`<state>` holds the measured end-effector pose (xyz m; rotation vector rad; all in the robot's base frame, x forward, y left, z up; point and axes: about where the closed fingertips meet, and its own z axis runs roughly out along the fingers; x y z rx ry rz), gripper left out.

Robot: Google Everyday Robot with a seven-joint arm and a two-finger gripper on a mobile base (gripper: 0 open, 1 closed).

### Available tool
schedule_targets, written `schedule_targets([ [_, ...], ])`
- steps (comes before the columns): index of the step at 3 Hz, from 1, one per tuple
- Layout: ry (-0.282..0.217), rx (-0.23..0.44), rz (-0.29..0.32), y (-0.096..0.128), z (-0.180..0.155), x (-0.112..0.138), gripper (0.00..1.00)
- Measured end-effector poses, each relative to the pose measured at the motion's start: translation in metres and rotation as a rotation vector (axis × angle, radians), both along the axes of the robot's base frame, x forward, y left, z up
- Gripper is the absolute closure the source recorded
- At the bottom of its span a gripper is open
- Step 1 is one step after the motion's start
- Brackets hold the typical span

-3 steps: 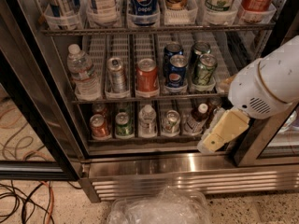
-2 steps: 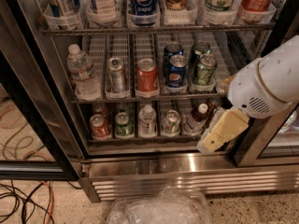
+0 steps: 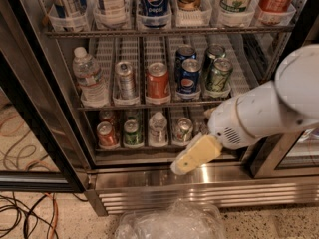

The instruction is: Pick green can from bottom shelf of fridge

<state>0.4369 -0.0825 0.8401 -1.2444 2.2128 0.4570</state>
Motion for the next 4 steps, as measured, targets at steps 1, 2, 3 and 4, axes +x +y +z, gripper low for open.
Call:
schedule_targets([
  [1, 0.026, 0.107, -0.058, 0.044, -0.036, -0.004, 0.0],
  [2, 0.033, 0.144, -0.131, 0.079, -0.066, -0.007, 0.0],
  [3, -0.021, 0.161, -0.183, 0.077, -0.061, 0.008, 0.0],
  [4, -0.021, 0.161, -0.183, 0.077, -0.061, 0.008, 0.0],
])
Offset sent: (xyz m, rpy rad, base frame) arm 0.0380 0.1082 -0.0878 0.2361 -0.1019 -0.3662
